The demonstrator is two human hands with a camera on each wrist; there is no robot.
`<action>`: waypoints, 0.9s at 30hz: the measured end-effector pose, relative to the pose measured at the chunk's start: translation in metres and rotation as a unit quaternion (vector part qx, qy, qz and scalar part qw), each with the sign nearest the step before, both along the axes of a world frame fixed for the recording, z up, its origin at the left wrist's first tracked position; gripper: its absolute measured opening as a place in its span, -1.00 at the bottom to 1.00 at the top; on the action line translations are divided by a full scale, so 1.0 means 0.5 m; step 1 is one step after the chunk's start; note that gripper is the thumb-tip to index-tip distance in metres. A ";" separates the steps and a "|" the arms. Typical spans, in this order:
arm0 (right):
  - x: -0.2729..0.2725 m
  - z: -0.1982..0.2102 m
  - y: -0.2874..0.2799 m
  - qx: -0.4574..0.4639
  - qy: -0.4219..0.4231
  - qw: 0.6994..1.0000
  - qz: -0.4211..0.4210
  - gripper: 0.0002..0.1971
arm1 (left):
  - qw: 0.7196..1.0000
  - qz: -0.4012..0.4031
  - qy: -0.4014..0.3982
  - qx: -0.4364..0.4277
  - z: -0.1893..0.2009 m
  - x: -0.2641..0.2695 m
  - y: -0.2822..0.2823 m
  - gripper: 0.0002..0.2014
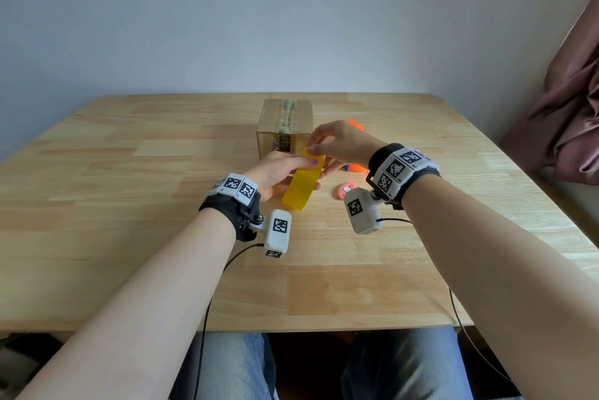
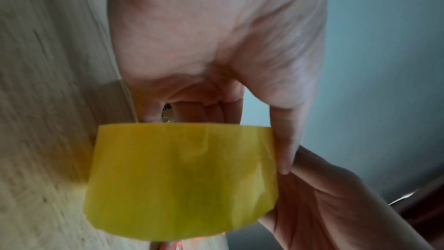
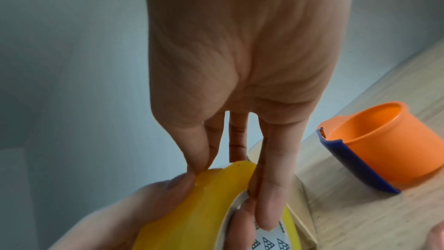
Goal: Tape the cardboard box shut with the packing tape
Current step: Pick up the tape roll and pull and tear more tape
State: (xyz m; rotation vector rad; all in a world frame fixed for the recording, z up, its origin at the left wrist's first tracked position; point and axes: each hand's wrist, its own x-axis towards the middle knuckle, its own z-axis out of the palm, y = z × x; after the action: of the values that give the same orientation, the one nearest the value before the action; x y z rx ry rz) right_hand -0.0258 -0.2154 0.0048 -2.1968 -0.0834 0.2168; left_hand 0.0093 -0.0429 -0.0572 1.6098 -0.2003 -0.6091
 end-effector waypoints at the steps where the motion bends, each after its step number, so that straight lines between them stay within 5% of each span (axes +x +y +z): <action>1: 0.000 -0.001 -0.001 0.001 -0.002 1.000 0.002 -0.84 | 1.000 0.002 0.000 -0.002 -0.002 0.001 0.000 -0.66; 27: 0.012 -0.020 -0.031 0.047 0.030 0.998 0.003 -0.92 | 1.000 -0.003 0.010 0.001 -0.003 0.011 -0.009 -0.65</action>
State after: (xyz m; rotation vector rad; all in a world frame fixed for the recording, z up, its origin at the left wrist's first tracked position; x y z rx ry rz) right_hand -0.0199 -0.2306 -0.0050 -2.0951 -0.0653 0.2770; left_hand 0.0150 -0.0475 -0.0587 1.6050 -0.1899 -0.6307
